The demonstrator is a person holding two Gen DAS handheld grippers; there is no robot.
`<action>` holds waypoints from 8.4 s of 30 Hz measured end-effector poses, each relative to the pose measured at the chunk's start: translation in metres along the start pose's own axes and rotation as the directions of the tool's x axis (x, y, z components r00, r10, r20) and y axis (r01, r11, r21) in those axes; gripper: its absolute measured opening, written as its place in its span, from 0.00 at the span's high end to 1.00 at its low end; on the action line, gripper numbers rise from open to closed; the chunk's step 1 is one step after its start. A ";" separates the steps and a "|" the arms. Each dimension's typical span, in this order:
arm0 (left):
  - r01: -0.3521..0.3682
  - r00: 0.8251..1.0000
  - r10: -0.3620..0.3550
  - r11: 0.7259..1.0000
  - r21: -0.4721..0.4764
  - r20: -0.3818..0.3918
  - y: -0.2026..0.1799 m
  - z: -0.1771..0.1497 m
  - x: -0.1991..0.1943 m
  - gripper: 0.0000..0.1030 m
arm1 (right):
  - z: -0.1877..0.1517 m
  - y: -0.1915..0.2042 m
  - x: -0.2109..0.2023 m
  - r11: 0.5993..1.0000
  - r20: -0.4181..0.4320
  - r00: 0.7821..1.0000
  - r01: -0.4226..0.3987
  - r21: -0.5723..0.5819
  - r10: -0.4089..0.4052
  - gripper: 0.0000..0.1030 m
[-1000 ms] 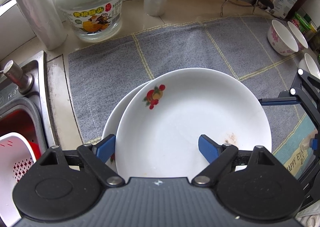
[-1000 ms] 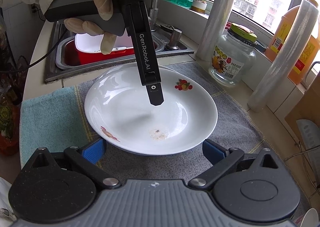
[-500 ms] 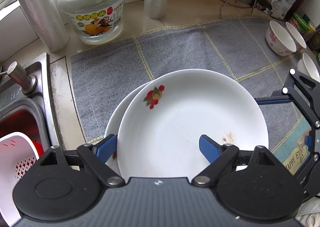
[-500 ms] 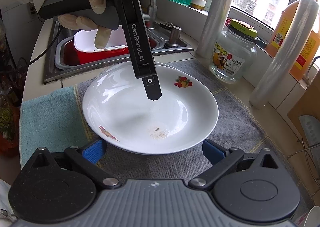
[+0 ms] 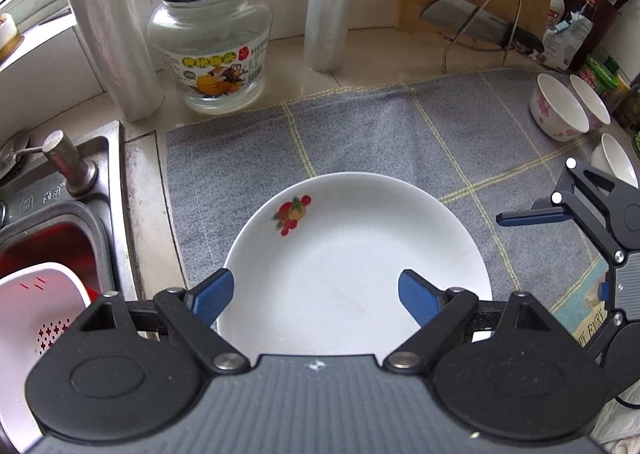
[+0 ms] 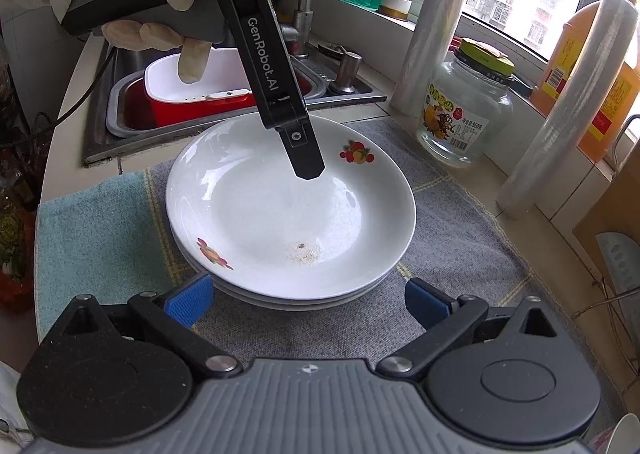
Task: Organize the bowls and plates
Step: 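Lower the plate onto the stack and open the left tool, then move both tools toward the rim of the white bowl on the towel, then close the right tool on the rim of the plain white bowl, then lift and carry the white bowl with the right tool toward the plate stack, then lower the white bowl onto the towel beside the plates and open the right tool, then move the right tool to the rim of a pink-flower bowl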
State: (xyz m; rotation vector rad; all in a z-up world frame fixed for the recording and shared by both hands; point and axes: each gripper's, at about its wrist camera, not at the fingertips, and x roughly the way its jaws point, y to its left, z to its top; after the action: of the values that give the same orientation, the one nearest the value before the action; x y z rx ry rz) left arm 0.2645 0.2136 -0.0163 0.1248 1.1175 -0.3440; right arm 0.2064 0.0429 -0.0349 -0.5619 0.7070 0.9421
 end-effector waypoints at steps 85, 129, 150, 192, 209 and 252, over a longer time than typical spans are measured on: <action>0.026 0.906 -0.165 0.941 0.337 0.390 -0.417 -0.022 0.131 0.01 | -0.276 -0.184 -0.205 0.758 -0.146 0.928 0.366 0.540 -0.344 0.00; 0.037 0.896 -0.186 0.936 0.350 0.404 -0.417 -0.020 0.110 0.15 | -0.251 -0.192 -0.189 0.782 -0.085 0.981 0.190 0.593 -0.173 0.21; -0.057 0.914 -0.042 0.971 0.231 0.403 -0.333 -0.048 0.055 0.15 | -0.167 -0.140 -0.146 0.865 -0.009 0.996 0.079 0.496 -0.085 0.21; -0.087 0.927 0.033 0.988 0.131 0.373 -0.263 -0.083 0.052 0.04 | -0.111 -0.102 -0.089 0.885 0.014 0.999 0.032 0.464 -0.044 0.00; -0.055 0.925 -0.015 0.984 0.172 0.379 -0.280 -0.077 0.009 0.04 | -0.143 -0.120 -0.134 0.852 0.008 0.983 0.154 0.500 -0.182 0.00; -0.202 0.879 0.191 0.979 -0.023 0.437 -0.377 0.049 0.124 0.04 | -0.189 -0.259 -0.132 0.902 -0.027 0.983 0.178 0.392 -0.183 0.00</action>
State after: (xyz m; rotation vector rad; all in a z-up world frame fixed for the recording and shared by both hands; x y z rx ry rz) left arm 0.2303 -0.1800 -0.0786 0.1711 0.6459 -0.1881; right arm 0.3238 -0.2831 -0.0249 -0.2591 0.7960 0.6052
